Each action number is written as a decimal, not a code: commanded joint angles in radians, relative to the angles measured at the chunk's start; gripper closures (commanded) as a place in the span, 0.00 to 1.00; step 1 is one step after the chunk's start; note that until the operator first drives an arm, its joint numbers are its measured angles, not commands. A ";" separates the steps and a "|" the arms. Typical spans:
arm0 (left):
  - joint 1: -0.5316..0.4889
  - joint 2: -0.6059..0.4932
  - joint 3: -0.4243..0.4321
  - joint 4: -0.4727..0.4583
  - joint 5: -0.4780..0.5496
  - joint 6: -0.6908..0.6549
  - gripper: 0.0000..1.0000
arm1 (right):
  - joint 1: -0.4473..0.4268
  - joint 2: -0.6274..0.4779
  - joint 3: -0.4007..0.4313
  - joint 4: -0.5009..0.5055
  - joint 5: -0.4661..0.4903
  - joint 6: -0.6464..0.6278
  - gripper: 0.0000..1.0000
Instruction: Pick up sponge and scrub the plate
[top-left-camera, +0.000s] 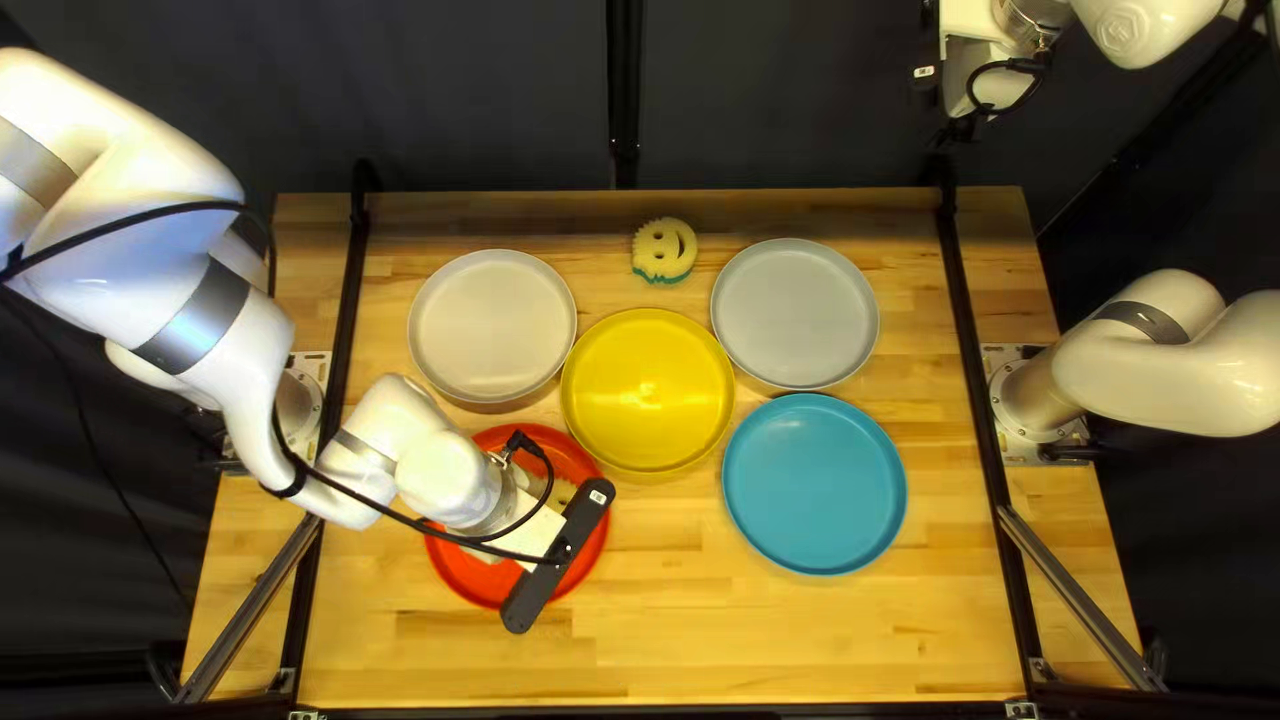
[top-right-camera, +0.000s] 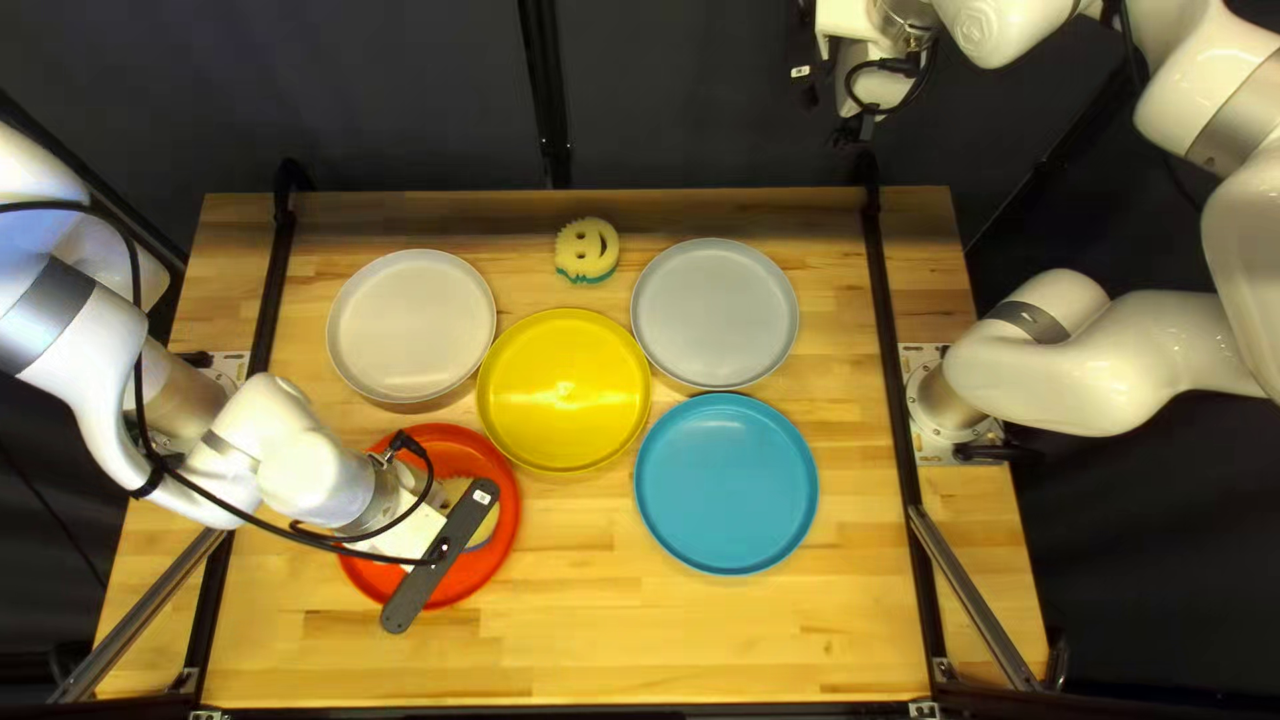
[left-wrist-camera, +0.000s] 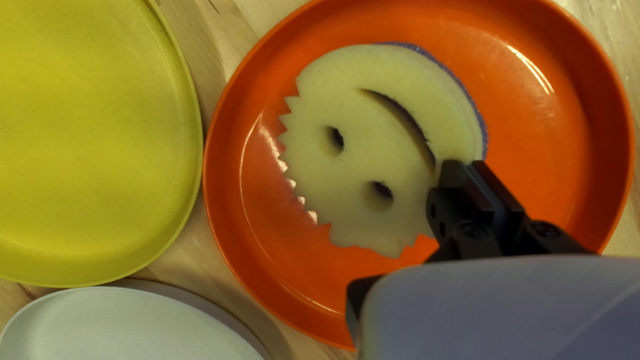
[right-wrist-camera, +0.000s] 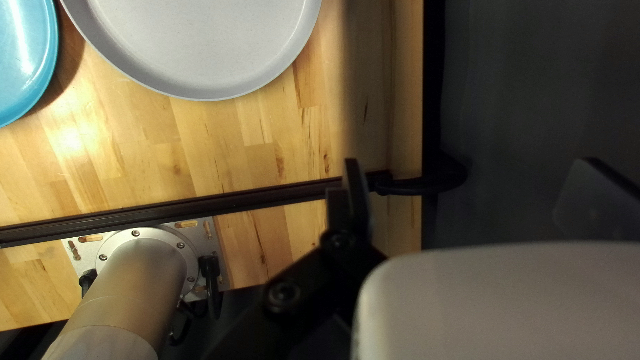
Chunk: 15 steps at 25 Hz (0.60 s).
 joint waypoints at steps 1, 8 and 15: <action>0.000 0.000 0.000 0.000 0.000 0.000 1.00 | 0.000 0.000 0.000 0.000 0.000 0.000 0.00; -0.013 0.016 0.011 0.046 -0.022 -0.042 1.00 | 0.000 0.000 0.000 0.000 0.000 0.000 0.00; -0.070 -0.024 -0.009 0.091 0.064 -0.140 1.00 | 0.000 0.000 0.000 0.000 0.000 0.000 0.00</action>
